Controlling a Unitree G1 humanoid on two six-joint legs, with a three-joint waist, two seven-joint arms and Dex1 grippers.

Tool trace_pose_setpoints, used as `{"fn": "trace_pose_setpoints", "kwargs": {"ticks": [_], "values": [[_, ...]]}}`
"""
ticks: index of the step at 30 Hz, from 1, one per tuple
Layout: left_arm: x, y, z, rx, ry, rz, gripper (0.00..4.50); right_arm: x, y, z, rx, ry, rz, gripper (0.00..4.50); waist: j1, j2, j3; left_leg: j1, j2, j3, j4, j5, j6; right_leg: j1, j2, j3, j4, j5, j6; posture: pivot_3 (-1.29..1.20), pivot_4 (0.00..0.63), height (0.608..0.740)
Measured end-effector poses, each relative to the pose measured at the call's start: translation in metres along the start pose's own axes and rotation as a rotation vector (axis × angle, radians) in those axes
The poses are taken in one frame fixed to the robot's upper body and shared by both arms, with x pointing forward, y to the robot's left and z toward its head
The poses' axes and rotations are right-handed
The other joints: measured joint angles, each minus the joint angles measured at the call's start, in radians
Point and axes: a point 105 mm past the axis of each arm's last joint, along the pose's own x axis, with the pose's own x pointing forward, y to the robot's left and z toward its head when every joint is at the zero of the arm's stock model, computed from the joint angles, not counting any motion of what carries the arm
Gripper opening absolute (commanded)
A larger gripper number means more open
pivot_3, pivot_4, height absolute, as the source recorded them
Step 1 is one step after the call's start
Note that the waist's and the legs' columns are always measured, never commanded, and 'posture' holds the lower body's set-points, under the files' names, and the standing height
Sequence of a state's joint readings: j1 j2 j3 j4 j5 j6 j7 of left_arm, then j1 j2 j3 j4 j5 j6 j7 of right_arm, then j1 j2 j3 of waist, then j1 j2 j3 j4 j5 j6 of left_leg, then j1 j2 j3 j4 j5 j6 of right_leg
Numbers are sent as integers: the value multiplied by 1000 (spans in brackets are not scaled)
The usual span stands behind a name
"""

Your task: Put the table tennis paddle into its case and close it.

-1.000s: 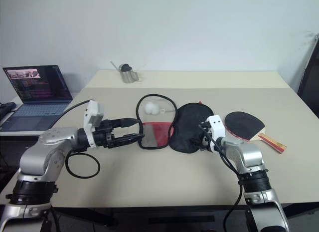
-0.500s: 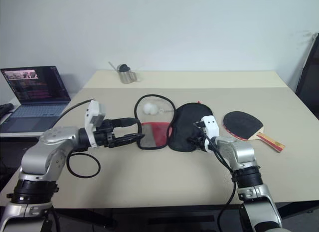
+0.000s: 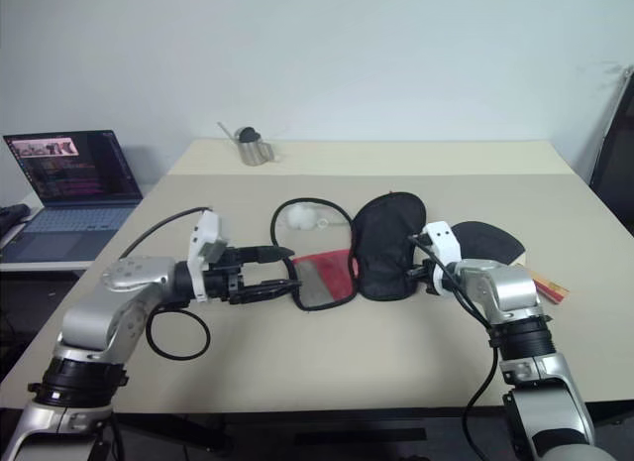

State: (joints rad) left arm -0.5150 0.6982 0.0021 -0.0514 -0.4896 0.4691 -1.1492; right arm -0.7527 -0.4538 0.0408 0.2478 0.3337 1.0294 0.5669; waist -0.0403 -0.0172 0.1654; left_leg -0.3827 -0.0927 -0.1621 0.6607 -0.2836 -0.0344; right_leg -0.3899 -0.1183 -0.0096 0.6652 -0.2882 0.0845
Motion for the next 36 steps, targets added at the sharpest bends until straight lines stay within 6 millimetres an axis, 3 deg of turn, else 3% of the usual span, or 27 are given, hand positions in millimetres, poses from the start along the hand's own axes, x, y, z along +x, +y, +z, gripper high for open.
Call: {"fn": "trace_pose_setpoints", "kwargs": {"ticks": [9,18,22,31,36], "values": [[14,-5,2,24,-6,-48,3616,-14,-34,2,-7,48,-58,26,1,0,0,0,0,0,0,0,0,0,0,0,0,0,0,0,150,740],[18,-6,3,29,-12,-66,3616,-15,-34,-1,-7,58,-41,26,0,0,0,0,0,0,0,0,0,0,0,0,0,0,0,0,150,740],[20,-7,2,23,-14,-70,3616,-14,-37,-1,-13,62,-76,966,1,0,0,0,0,0,0,0,0,0,0,0,0,0,0,0,150,740],[25,-6,6,36,-29,-74,3616,-23,-43,3,-31,39,-88,4107,1,0,0,-1,0,0,0,0,0,0,0,0,-1,0,0,0,150,740],[30,-8,7,27,-46,-86,3616,-51,-47,16,-111,-61,-31,4107,7,0,0,-1,0,0,0,0,0,0,0,-1,-1,0,0,0,150,740]]}}
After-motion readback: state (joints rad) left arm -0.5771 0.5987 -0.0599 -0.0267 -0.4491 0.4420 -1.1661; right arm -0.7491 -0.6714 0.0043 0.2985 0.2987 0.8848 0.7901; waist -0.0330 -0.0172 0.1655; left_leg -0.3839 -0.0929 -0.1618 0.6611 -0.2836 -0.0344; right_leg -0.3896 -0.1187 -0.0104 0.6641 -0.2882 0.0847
